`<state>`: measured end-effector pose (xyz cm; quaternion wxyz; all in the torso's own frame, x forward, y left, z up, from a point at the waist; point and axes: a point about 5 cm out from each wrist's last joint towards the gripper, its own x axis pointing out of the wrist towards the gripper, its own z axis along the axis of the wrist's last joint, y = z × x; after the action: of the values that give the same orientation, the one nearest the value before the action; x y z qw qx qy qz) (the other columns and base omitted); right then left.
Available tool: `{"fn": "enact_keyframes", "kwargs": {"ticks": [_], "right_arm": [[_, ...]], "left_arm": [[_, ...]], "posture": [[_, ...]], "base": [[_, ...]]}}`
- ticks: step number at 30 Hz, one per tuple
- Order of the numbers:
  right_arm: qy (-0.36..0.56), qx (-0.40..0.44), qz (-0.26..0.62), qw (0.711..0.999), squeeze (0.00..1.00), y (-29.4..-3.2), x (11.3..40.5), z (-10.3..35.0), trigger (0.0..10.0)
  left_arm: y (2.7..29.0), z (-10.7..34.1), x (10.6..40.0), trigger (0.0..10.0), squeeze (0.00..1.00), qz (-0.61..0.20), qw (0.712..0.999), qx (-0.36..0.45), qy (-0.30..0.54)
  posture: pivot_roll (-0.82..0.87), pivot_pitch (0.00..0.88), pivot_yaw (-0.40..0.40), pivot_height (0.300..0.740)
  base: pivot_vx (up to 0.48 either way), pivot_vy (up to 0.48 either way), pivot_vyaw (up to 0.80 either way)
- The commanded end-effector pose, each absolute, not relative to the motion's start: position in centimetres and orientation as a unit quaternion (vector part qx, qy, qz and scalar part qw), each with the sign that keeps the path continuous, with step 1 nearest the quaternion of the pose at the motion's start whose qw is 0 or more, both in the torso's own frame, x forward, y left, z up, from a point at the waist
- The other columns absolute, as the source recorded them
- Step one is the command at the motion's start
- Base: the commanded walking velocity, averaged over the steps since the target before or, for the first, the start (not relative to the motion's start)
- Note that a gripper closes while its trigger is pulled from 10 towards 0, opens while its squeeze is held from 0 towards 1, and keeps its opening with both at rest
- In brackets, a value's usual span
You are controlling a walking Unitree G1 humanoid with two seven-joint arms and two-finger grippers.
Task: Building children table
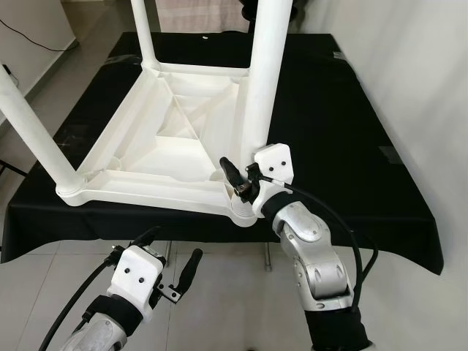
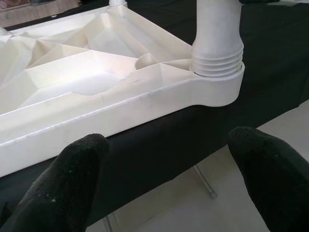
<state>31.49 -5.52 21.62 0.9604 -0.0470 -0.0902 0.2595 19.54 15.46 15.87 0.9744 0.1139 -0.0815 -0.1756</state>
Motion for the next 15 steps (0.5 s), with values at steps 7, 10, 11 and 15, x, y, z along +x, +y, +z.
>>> {"fn": "enact_keyframes", "kwargs": {"ticks": [7, 10, 11, 15], "right_arm": [[-0.076, -0.065, 0.412, 0.906, 1.00, -2.3, 31.2, 21.3, 10.0], [-0.082, -0.064, 0.456, 0.884, 1.00, -2.1, 31.3, 22.0, 10.0], [-0.084, -0.065, 0.489, 0.866, 1.00, -2.1, 31.5, 22.4, 10.0], [-0.084, -0.077, 0.533, 0.838, 0.58, -2.2, 32.1, 22.8, 10.0]], "left_arm": [[15.6, 15.6, 19.6, 10.0, 0.00, -0.177, 0.975, 0.114, -0.076], [15.6, 15.6, 19.6, 10.0, 0.00, -0.177, 0.975, 0.114, -0.076], [15.6, 15.6, 19.6, 10.0, 0.00, -0.178, 0.975, 0.113, -0.076], [15.5, 15.6, 19.5, 10.0, 0.00, -0.178, 0.975, 0.113, -0.077]], "posture": [[-0.02, 0.205, -0.048, 0.740], [-0.02, 0.206, -0.050, 0.740], [-0.02, 0.206, -0.050, 0.740], [-0.01, 0.208, -0.056, 0.740]], "base": [[0.000, 0.000, 0.00], [0.000, 0.000, 0.00], [0.000, 0.000, 0.00], [0.000, 0.000, 0.00]]}}
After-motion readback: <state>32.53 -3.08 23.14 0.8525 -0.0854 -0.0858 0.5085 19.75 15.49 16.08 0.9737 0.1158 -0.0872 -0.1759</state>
